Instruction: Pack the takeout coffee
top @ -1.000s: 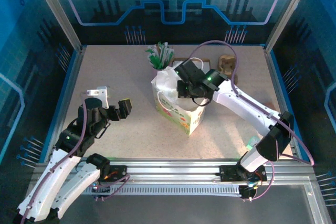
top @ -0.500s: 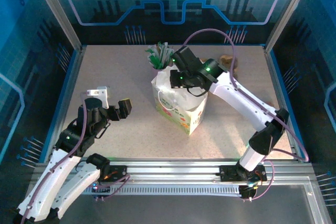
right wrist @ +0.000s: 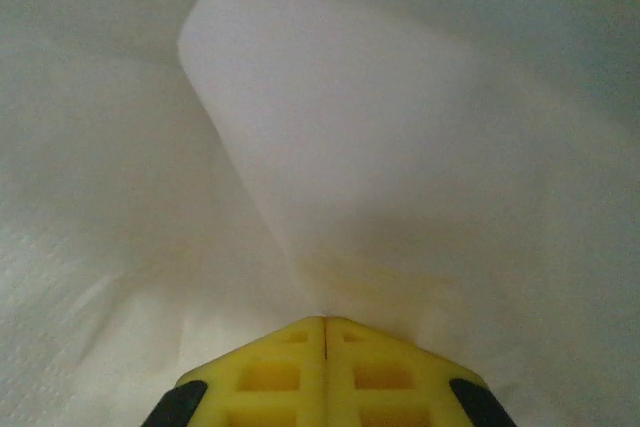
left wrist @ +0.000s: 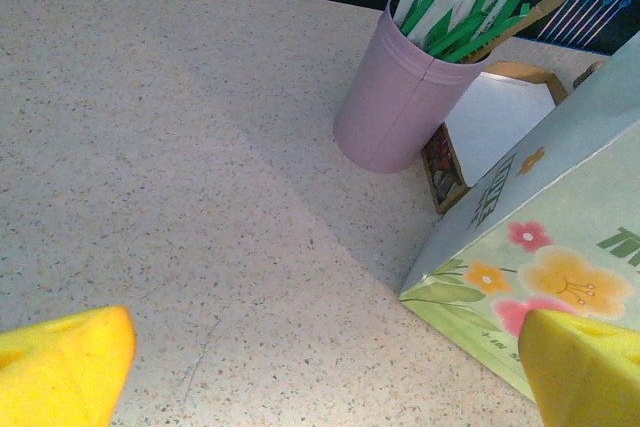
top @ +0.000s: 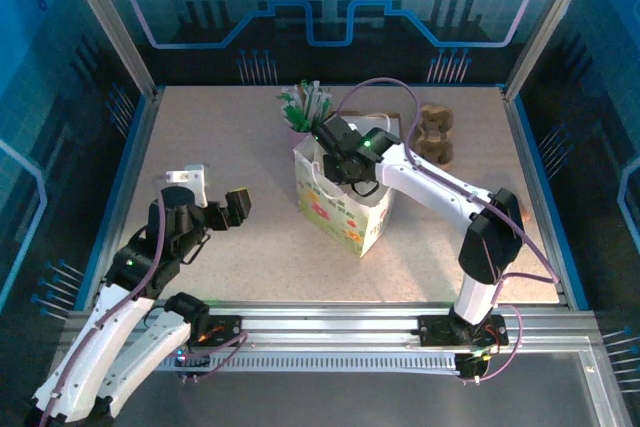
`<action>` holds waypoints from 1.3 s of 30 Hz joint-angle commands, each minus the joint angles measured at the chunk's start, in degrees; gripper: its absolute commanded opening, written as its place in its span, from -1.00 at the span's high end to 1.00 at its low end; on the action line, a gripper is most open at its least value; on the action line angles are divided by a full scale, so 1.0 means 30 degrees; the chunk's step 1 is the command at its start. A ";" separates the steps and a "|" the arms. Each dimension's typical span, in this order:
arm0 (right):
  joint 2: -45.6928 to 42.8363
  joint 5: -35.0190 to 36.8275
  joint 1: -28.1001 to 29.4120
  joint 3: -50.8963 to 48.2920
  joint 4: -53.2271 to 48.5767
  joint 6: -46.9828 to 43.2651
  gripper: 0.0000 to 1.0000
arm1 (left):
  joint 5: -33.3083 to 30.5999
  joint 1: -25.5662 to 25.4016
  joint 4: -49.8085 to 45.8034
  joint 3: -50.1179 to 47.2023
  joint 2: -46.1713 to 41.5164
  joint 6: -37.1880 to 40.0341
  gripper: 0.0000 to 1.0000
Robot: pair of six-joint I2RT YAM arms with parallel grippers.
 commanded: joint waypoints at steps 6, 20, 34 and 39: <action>-0.1711 -0.2437 0.0407 0.2314 -0.1132 -0.0315 1.00 | 0.0343 -0.0060 -0.0223 0.0534 -0.0020 0.0134 -0.98; -0.4096 0.0916 -0.0284 1.0044 -0.6367 -0.3566 -0.46 | 0.0065 -0.0063 -0.0432 0.0682 -0.0059 -0.0142 -0.98; -1.5345 0.1155 -0.8428 -0.6793 0.2884 -0.3654 -0.99 | -0.3088 -0.0034 -0.1452 0.2277 0.2933 -0.1475 -0.98; -1.8856 0.2909 -0.9622 -1.5172 1.1248 -0.6188 -0.99 | -0.3965 0.0062 -0.1170 0.2144 0.4313 -0.2317 -0.98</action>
